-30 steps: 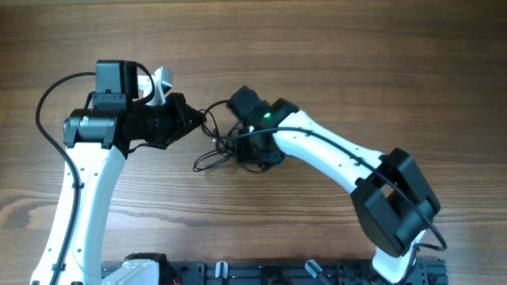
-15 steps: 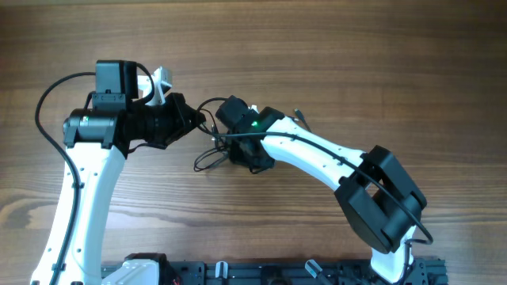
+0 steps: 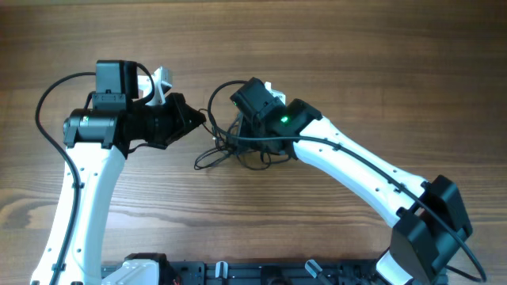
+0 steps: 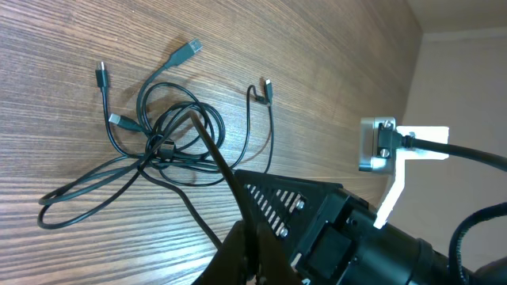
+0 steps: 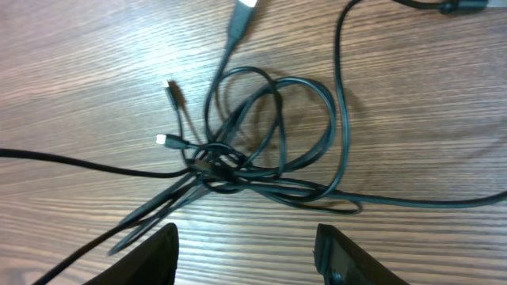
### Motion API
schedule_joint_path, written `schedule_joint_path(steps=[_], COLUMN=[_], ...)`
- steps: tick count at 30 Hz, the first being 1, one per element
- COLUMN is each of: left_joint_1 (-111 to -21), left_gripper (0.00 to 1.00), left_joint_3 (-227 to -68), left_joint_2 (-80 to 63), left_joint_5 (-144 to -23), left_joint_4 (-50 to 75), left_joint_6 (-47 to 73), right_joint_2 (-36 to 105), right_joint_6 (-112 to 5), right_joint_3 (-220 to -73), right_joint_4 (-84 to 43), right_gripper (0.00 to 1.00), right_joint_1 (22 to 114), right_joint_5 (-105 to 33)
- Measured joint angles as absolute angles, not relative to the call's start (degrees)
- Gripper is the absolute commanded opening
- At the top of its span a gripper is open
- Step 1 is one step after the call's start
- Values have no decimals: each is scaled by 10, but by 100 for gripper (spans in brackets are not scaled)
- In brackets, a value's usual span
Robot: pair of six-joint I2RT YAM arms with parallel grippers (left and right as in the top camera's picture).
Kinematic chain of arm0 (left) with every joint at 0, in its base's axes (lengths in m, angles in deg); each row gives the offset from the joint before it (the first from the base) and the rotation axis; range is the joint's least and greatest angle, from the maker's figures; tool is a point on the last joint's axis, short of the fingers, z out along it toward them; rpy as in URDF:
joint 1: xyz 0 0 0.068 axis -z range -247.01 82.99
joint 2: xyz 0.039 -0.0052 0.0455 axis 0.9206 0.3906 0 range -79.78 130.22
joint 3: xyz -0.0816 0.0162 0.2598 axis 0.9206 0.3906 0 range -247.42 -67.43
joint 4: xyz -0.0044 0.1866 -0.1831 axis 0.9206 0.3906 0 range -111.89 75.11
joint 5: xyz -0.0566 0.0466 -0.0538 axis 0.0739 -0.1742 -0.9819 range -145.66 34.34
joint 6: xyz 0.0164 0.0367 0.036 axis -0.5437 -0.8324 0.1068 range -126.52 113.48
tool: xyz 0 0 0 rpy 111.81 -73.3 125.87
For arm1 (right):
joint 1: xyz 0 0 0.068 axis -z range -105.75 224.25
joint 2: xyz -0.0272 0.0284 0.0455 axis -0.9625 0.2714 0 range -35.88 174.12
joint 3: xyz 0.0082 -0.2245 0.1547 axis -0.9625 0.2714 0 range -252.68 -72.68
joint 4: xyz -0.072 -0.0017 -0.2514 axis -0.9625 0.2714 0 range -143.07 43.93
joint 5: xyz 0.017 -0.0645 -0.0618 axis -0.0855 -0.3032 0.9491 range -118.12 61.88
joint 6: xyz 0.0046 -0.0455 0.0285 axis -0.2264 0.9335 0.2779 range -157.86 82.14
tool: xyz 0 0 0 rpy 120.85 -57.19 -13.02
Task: Untangle cables
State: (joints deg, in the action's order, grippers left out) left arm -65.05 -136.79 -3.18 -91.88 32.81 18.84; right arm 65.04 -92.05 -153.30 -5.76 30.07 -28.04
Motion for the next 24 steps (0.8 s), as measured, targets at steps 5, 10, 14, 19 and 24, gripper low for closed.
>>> schedule_joint_path(steps=[5, 10, 14, 19, 24], left_joint_1=[-651, -651, -651, -651, -651], left_gripper=[4, 4, 4, 4, 5], left_joint_3=[-1368, -1368, -1368, -1368, -1368], left_joint_2=[-32, -32, -32, -32, -32], left_joint_5=[-919, -919, -919, -919, -919], left_joint_4=[328, 328, 328, 328, 328], left_joint_6=[188, 191, 192, 193, 193], right_joint_2=[650, 651, 651, 651, 651], right_joint_6=[-939, -1032, -1070, -1090, -1096], right_joint_3=[-1511, -1440, -1392, -1362, -1356], right_joint_4=[-60, -112, -198, -263, -273], right_gripper=[46, 42, 47, 45, 36], right_joint_1=[301, 301, 300, 297, 294], right_joint_5=[-278, -278, -282, -287, -279])
